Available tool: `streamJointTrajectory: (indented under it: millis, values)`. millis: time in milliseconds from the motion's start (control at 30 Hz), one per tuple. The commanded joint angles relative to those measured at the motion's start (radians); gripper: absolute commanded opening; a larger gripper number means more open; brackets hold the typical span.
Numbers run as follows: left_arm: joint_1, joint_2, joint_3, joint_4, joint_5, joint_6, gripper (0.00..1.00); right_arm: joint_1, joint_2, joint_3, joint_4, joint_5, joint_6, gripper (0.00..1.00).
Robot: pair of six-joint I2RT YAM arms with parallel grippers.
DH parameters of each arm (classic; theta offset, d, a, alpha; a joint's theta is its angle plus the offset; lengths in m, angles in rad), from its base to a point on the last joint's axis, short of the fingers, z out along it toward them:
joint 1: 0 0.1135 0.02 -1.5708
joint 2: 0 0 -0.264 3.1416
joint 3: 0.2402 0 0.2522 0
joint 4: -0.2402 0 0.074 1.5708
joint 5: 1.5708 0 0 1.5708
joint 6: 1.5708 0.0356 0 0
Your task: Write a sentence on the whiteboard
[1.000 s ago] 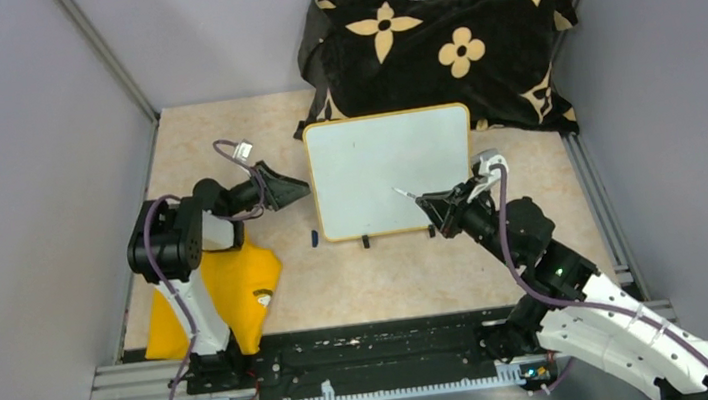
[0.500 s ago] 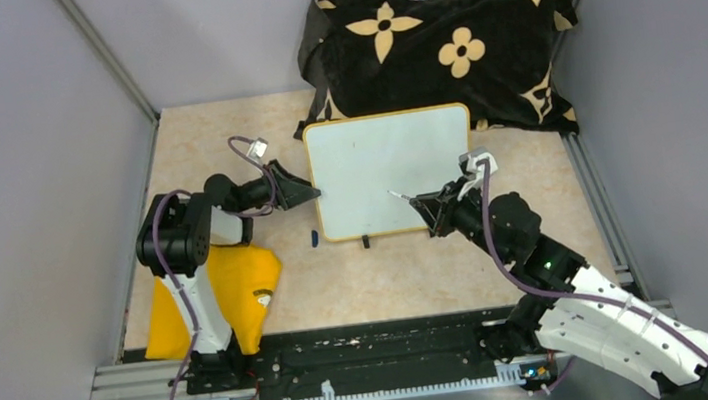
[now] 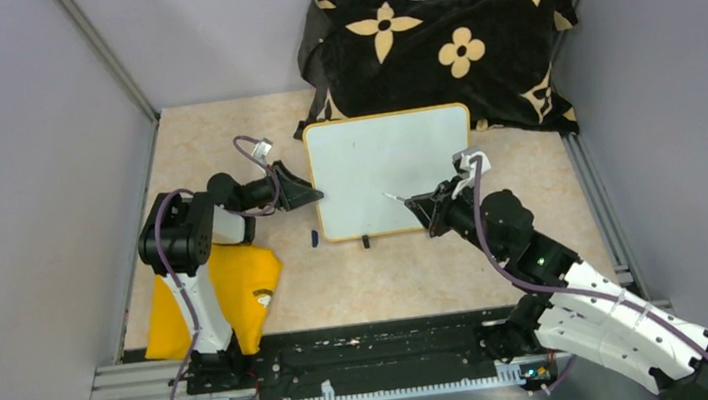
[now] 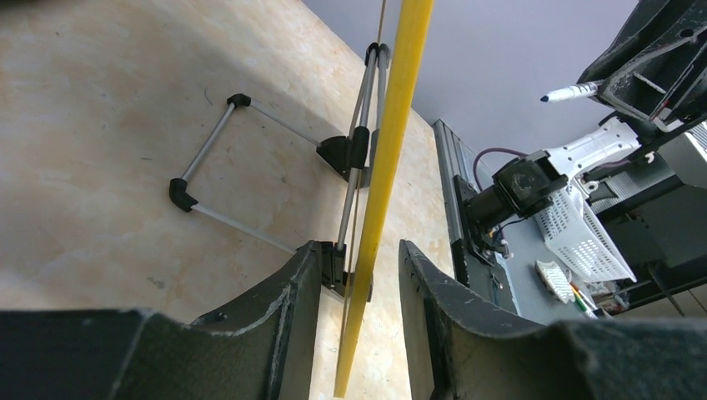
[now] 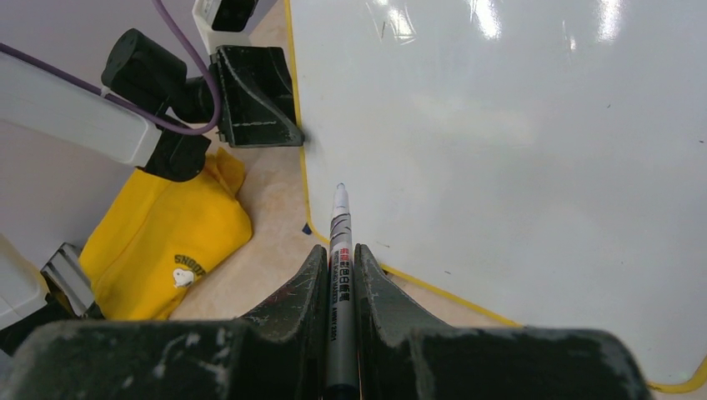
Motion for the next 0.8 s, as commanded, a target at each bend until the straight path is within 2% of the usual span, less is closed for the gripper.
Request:
streamJointTrajectory:
  millis: [0,500,767]
  values:
    - [-0.014,0.015,0.019,0.248,0.049,0.022,0.44,-0.007,0.008,0.035,0.088,-0.019,0.015,0.00]
    - [-0.023,0.027,0.018,0.248,0.045,0.032,0.28,-0.005,0.049,0.044,0.106,-0.035,0.024,0.00]
    - [-0.032,0.024,0.017,0.247,0.045,0.041,0.33,0.001,0.060,0.048,0.110,-0.036,0.026,0.00]
